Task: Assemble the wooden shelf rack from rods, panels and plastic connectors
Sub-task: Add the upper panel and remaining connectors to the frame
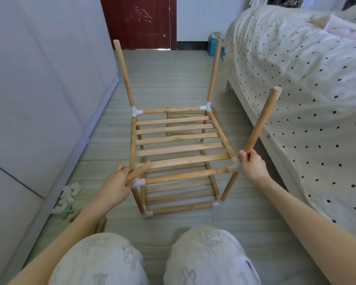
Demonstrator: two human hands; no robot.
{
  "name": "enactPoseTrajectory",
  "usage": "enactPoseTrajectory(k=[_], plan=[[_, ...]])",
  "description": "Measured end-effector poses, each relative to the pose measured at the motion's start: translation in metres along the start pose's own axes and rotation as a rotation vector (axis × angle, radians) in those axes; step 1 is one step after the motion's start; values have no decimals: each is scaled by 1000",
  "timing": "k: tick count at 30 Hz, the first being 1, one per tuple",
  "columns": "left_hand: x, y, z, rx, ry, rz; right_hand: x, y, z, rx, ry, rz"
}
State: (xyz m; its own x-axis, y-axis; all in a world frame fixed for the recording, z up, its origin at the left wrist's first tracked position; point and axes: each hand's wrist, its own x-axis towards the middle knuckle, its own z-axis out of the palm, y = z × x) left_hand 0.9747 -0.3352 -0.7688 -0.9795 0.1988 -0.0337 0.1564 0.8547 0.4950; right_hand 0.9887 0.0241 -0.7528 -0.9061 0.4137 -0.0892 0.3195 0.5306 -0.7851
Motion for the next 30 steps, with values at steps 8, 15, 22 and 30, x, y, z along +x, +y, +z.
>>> enactPoseTrajectory(k=[8,15,22,30], plan=[[-17,9,-39,-769,424,-159,-30,-13,20,-415,-172,241],[-13,33,-97,-1269,717,-115,-43,-34,59,-620,-289,-407],[-8,47,-93,-1222,702,-53,-45,-26,88,-900,-474,-449],[-5,53,-79,-1020,597,1,-41,-15,85,-883,-459,-474]])
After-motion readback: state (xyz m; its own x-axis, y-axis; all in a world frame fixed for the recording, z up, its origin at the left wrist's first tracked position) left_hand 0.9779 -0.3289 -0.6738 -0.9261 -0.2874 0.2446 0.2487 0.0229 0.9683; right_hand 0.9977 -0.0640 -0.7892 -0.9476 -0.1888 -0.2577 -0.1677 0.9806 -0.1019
